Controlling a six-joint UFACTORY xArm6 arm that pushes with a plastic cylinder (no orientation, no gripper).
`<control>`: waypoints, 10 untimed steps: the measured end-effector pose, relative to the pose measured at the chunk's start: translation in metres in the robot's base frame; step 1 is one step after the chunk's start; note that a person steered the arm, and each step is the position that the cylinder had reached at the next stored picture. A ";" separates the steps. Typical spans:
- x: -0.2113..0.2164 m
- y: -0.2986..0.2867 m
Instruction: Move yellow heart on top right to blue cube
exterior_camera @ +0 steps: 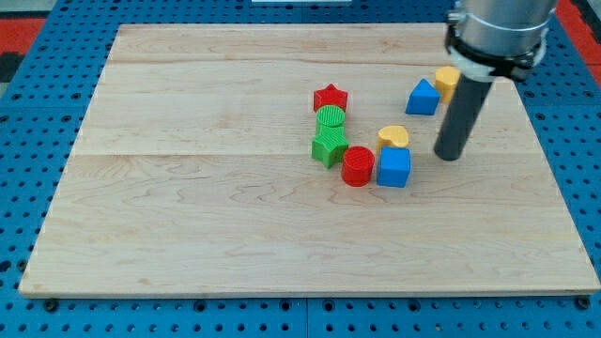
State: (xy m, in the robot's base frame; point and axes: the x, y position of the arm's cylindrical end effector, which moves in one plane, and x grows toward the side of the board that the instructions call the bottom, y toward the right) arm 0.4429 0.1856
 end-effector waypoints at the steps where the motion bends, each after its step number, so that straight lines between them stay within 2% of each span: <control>1: -0.020 0.010; 3: -0.047 -0.013; 8: -0.049 -0.121; 10: -0.049 -0.122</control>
State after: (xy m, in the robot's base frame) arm 0.3942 0.0640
